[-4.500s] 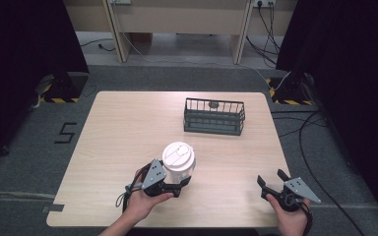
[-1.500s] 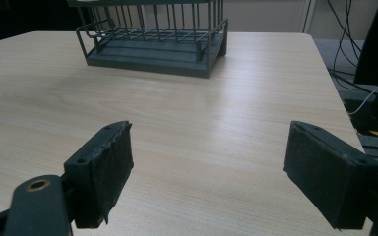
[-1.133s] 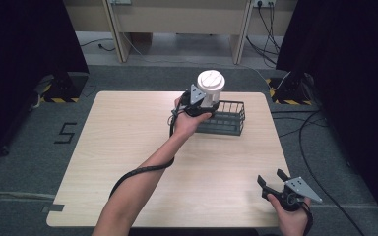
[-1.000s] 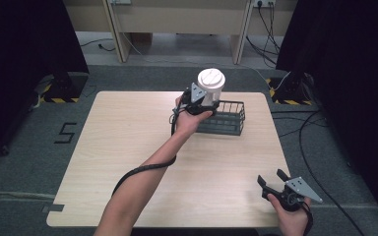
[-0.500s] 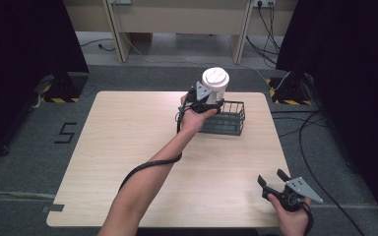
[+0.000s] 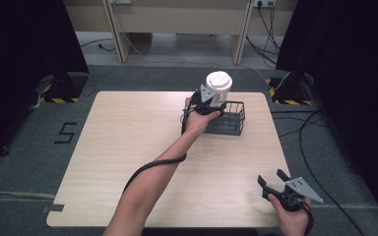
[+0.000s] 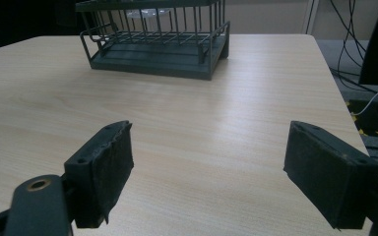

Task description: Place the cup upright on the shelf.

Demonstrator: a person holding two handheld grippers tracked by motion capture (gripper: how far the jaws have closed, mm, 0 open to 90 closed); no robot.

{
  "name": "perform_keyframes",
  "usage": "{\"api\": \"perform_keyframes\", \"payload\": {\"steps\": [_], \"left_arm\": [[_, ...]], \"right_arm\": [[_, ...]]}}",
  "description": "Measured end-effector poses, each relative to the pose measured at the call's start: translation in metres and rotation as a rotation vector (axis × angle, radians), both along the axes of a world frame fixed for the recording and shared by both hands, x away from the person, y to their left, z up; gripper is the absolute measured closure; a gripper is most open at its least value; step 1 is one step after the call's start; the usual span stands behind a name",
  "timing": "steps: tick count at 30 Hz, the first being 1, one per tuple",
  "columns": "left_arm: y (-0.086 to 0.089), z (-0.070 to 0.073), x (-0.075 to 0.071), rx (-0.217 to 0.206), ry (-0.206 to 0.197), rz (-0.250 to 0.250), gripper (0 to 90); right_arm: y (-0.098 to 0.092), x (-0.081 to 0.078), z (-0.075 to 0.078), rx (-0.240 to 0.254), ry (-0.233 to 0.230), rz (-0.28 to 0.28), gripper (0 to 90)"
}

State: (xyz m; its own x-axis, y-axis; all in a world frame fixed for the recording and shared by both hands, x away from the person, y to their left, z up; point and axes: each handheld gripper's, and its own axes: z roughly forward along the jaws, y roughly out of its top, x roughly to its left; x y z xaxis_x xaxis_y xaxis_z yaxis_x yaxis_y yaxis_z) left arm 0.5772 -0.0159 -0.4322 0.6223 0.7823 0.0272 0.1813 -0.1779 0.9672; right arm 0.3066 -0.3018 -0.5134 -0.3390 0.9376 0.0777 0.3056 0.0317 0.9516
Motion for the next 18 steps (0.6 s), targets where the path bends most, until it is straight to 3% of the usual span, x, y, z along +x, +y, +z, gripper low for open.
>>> {"api": "perform_keyframes", "payload": {"steps": [12, 18], "left_arm": [[-0.007, -0.016, 0.0, 0.016, 0.045, 0.006, 17.5], [-0.009, -0.021, -0.001, 0.03, 0.046, 0.009, 17.5]], "right_arm": [[0.0, 0.0, 0.0, -0.001, 0.001, 0.004, 19.3], [0.0, 0.0, 0.0, 0.0, 0.002, 0.006, 19.4]]}}
